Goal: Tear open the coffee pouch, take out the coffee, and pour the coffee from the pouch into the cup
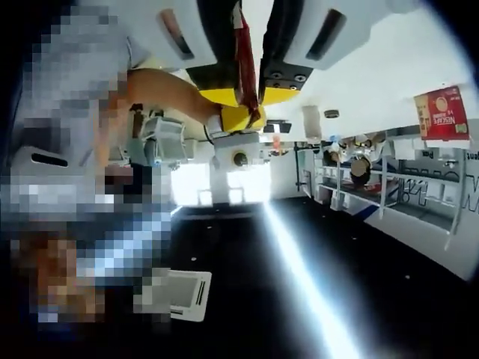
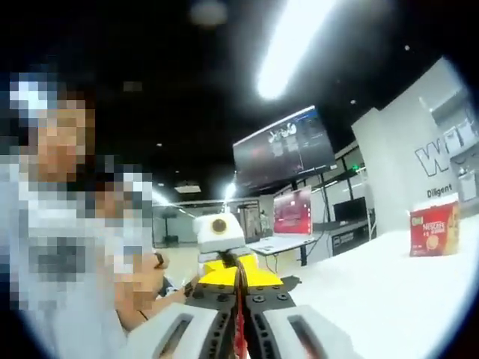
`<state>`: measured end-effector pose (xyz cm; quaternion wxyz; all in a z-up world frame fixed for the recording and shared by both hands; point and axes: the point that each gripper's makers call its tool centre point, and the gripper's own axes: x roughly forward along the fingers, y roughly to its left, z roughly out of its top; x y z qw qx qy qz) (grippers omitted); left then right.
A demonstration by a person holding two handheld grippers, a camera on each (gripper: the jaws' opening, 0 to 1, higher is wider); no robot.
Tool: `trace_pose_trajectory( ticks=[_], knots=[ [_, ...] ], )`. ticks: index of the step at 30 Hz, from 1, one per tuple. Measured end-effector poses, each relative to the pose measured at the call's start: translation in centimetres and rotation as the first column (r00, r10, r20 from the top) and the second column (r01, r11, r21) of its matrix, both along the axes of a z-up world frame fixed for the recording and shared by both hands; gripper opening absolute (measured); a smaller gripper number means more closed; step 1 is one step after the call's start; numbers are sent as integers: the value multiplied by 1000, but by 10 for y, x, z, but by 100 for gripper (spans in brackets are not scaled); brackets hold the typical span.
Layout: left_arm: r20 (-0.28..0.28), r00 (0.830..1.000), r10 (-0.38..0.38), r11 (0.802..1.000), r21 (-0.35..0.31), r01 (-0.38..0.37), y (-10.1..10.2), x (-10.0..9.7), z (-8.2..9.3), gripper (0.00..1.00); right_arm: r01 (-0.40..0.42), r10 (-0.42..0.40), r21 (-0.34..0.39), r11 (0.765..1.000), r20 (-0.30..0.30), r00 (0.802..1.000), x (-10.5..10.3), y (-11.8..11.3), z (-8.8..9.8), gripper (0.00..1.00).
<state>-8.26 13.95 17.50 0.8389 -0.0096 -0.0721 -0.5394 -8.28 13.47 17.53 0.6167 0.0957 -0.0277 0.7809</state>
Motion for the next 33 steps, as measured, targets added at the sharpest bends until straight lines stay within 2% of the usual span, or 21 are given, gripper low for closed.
trace_pose_trajectory(
  ticks=[3, 14, 16, 24, 33],
  knots=[
    [6, 1000, 1, 1000, -17, -1, 3, -1, 4, 10, -12, 12, -7, 1000, 2, 1000, -2, 1, -2, 1],
    [21, 1000, -4, 1000, 6, 4, 0, -3, 1, 4, -29, 29, -15, 999, 21, 999, -8, 2, -4, 2],
    [24, 1000, 2, 1000, 7, -2, 1, -3, 2, 4, -22, 22, 4, 1000, 41, 999, -8, 3, -3, 2],
    [24, 1000, 7, 1000, 15, -8, 1, -5, 4, 3, -17, 15, 34, 999, 69, 997, -12, 3, 3, 5],
    [23, 1000, -4, 1000, 21, 3, -1, -7, 4, 3, -17, 14, 24, 1000, 102, 995, -16, 2, 0, 4]
  ],
)
